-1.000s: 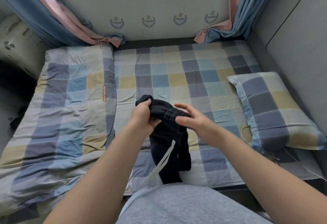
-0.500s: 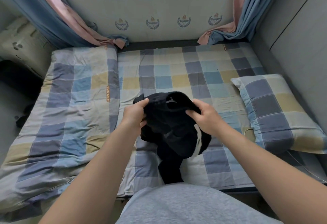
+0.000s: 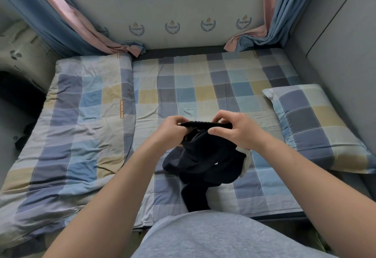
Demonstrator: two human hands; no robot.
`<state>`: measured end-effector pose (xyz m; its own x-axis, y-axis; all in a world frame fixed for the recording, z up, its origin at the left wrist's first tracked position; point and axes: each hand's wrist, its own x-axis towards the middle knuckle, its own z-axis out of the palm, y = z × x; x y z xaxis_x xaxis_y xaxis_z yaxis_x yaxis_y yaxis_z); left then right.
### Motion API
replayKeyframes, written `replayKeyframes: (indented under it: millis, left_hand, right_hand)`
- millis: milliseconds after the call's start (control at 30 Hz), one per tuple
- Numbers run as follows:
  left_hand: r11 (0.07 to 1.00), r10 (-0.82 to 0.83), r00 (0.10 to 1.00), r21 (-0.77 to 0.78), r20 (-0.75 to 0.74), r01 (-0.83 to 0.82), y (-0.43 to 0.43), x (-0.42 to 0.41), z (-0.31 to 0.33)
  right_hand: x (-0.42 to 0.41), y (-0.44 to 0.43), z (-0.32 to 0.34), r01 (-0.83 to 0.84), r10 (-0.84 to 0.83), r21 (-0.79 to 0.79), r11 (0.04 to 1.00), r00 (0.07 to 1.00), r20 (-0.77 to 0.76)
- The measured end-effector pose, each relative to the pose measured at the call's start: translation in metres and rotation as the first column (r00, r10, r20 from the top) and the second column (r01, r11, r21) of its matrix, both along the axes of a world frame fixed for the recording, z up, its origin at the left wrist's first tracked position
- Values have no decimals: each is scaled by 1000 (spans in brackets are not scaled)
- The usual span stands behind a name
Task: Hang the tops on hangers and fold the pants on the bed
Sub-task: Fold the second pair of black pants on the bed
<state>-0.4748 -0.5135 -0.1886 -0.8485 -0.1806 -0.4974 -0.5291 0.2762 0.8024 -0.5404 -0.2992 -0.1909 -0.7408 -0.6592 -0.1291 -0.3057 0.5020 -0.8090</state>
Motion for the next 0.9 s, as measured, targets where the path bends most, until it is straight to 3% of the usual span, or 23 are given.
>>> replayKeyframes:
  millis: [67,133,233,300,433,600,733,900]
  left_hand:
    - [999,46,995,-8,-84,-47,3,-3,-1]
    - [997,75,987,-6,-142,-76,5,-5,-1]
    - [990,112,977,-60,-182,-124,2,-6,-2]
    - [983,118,976,-118,-182,-141,-1,-6,-8]
    - [963,111,983,-229,-145,-143,-7,-3,-23]
    - [909,189,971,-348,-147,-229,-38,7,-38]
    - [812,292,952,-502,-94,-298,-80,24,-58]
    - [761,316,948,-606,36,-231,-94,45,-95]
  right_hand:
    - [1,-2,-3,23,-18,-39,999,992,122]
    - [0,-4,-10,14,-16,19,1000,991,134]
    - [-6,-7,-27,28,-5,274,961,996,-84]
    - [-8,-10,-38,145,-53,400,905,971,-231]
    - [-7,-10,-62,281,-133,515,810,943,-307]
    - [-7,14,-84,410,-281,545,731,909,-307]
    - [-16,51,-100,486,-353,601,634,874,-334]
    - [-27,56,-106,644,-676,413,644,732,-88]
